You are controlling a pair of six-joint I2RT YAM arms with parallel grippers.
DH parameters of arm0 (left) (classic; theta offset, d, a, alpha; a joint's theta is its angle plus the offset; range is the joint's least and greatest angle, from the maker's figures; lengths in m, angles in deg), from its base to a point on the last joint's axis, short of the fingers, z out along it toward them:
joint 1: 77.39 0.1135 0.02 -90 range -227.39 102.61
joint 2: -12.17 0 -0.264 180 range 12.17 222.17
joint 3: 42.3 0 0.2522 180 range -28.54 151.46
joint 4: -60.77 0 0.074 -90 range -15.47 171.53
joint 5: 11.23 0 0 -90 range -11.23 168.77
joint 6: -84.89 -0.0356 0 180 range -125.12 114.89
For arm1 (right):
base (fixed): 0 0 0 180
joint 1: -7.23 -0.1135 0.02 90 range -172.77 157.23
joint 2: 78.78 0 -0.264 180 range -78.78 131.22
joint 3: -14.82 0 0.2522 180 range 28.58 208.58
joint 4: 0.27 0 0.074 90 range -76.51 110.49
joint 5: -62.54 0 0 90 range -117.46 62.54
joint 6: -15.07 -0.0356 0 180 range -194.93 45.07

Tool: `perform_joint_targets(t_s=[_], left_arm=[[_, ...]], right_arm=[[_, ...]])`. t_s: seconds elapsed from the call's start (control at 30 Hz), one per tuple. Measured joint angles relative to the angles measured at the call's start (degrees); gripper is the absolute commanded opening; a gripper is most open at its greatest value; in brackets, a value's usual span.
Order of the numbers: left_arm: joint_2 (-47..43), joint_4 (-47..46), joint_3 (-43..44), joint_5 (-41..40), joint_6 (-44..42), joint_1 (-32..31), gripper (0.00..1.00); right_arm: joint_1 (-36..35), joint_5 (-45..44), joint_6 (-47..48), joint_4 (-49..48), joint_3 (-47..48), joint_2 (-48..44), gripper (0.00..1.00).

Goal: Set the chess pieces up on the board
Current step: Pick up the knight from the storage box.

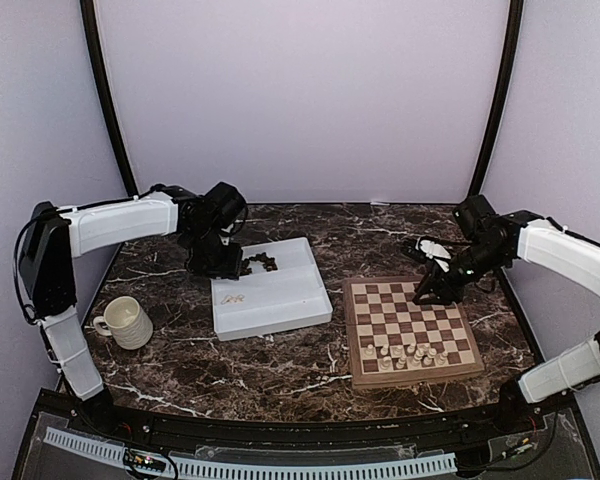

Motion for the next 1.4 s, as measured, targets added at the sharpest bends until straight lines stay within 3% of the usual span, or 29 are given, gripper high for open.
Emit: perform_joint_targets(t_s=[0.27, 0.8, 1.4], left_arm=[[10.64, 5.55, 2.86, 3.23, 2.73, 0.35, 0.43], [17.40, 8.24, 8.55, 1.70, 1.81, 0.72, 0.30], [19.15, 6.93, 9.40, 4.66, 0.59, 3.13, 0.38]], right_arm=[[-0.13, 3.87, -0.61, -1.44, 0.04, 1.27, 0.32], [-0.57, 6.27, -0.22, -1.97, 0.04, 2.27, 0.31], [-1.18, 6.27, -0.48, -1.99, 0.17, 2.82, 0.30]])
